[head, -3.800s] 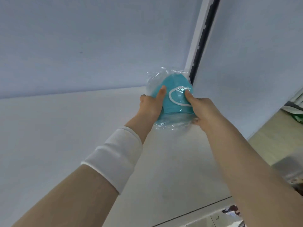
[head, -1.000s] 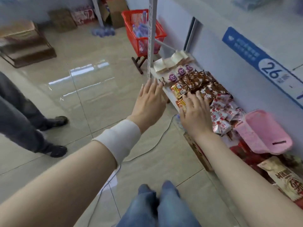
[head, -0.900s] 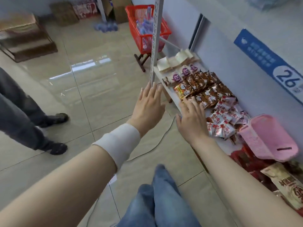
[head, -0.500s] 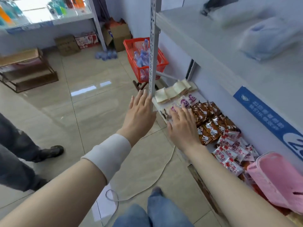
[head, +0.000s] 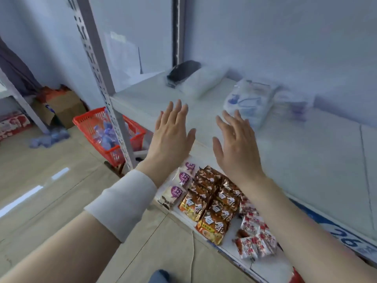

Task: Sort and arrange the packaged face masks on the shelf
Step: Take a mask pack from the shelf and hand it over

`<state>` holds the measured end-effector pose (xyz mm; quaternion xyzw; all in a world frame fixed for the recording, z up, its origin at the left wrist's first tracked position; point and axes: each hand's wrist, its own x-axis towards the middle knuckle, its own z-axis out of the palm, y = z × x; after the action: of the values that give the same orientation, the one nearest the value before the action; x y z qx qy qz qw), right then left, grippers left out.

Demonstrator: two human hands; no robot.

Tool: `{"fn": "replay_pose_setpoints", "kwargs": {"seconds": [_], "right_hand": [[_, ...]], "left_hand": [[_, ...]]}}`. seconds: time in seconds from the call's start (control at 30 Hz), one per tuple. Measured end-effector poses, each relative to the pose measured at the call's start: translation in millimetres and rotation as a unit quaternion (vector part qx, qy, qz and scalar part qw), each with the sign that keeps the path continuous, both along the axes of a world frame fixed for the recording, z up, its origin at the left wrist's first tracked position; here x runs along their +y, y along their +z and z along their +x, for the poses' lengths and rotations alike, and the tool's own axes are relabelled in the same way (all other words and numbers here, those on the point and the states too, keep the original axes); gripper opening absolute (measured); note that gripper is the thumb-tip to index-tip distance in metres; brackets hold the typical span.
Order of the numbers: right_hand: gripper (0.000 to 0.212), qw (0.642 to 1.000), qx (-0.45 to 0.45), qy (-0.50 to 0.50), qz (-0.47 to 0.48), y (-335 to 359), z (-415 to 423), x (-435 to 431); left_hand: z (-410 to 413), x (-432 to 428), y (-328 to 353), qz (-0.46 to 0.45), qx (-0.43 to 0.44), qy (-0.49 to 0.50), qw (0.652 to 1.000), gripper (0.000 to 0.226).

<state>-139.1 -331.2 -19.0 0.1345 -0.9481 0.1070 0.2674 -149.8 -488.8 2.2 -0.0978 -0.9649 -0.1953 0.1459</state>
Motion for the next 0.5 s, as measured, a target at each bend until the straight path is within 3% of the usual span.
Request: {"fn": "replay_pose_setpoints", "kwargs": {"seconds": [0.33,0.43,0.5], "right_hand": [[0.055,0.968,0.01,-0.242,-0.066,15.3,-55.1,63.4],[0.052,0.929,-0.048,-0.316,-0.186,20.4,-77.0,74.8],[0.061,0.881,-0.124,-0.353,-0.291,22.9,-98.5,81.9]], "left_hand": [[-116.8,48.4,12.1,-0.028,-0.032,-0.177,0.983,0.059],[-145.2,65.7,9.1,0.021,-0.076,-0.187,0.979,0.059],[-161.8,75.4,7.8,0.103,-0.153,-0.163,0.969,0.059]]}}
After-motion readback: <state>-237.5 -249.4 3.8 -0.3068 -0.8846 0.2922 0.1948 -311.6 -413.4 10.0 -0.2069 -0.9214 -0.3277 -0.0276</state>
